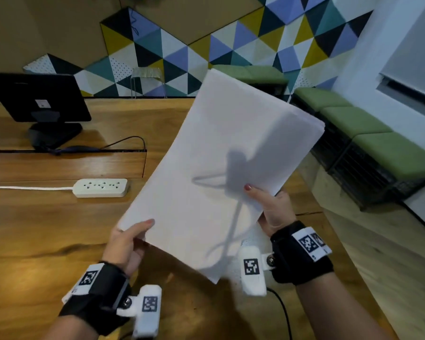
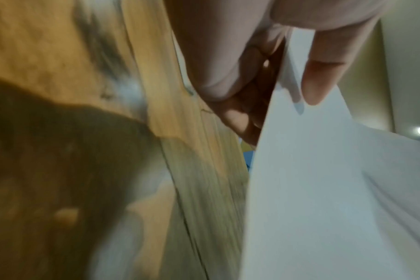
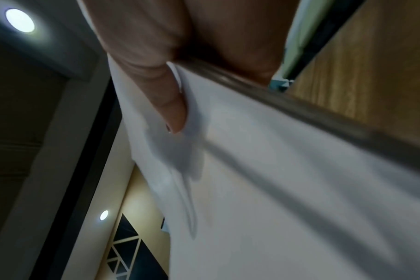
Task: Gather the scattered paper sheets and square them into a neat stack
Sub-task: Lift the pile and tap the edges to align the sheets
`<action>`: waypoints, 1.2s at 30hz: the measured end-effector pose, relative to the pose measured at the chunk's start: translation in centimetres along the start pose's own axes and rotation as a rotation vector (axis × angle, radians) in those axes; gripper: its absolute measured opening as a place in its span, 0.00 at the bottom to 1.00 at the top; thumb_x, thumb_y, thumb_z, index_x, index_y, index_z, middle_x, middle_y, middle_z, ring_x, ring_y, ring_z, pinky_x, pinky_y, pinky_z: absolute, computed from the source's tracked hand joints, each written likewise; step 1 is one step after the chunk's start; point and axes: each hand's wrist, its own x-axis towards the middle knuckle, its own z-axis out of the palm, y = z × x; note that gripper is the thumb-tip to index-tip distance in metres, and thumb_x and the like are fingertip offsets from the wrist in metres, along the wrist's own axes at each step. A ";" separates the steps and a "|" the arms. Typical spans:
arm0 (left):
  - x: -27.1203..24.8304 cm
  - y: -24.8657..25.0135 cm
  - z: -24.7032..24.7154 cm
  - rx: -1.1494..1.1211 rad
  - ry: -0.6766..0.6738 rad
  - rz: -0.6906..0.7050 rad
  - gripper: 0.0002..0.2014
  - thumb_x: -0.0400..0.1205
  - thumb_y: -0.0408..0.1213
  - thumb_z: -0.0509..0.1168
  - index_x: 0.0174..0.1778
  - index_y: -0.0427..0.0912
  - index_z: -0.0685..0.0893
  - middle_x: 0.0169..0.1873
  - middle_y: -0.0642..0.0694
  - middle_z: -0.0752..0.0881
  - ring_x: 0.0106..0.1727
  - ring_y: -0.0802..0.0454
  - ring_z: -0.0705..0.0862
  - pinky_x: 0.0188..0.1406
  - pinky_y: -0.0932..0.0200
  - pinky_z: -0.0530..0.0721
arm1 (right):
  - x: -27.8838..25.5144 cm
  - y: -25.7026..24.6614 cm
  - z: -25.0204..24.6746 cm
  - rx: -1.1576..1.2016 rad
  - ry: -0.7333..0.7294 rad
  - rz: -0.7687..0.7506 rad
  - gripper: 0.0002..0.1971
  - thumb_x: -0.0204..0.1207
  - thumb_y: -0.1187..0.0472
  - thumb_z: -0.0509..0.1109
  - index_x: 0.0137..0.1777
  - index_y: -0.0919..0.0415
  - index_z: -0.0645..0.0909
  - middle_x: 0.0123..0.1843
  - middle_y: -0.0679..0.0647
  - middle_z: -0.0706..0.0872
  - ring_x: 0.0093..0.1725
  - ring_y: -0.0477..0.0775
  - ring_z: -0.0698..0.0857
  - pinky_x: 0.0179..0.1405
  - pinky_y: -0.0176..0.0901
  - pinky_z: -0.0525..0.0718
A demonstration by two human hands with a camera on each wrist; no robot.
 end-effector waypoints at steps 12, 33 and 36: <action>1.1 3.3 5.2 0.626 -0.142 0.393 0.09 0.75 0.27 0.67 0.46 0.46 0.83 0.34 0.59 0.89 0.39 0.67 0.87 0.31 0.78 0.80 | -0.9 0.9 0.6 -0.378 -0.087 -0.108 0.12 0.65 0.74 0.76 0.38 0.56 0.82 0.30 0.44 0.88 0.30 0.34 0.84 0.31 0.27 0.82; 0.5 1.1 5.0 0.529 -0.012 0.278 0.05 0.77 0.31 0.65 0.38 0.45 0.82 0.39 0.42 0.85 0.45 0.43 0.84 0.46 0.47 0.82 | -2.0 2.8 1.0 -0.527 0.089 -0.091 0.06 0.75 0.69 0.69 0.39 0.59 0.79 0.35 0.46 0.82 0.38 0.45 0.81 0.31 0.23 0.78; 0.5 0.4 4.5 0.621 0.003 0.209 0.03 0.76 0.36 0.68 0.41 0.44 0.80 0.41 0.39 0.84 0.52 0.34 0.83 0.44 0.47 0.82 | -2.3 3.1 1.0 -0.630 0.076 -0.032 0.06 0.74 0.67 0.69 0.50 0.61 0.77 0.38 0.46 0.81 0.44 0.50 0.80 0.36 0.30 0.77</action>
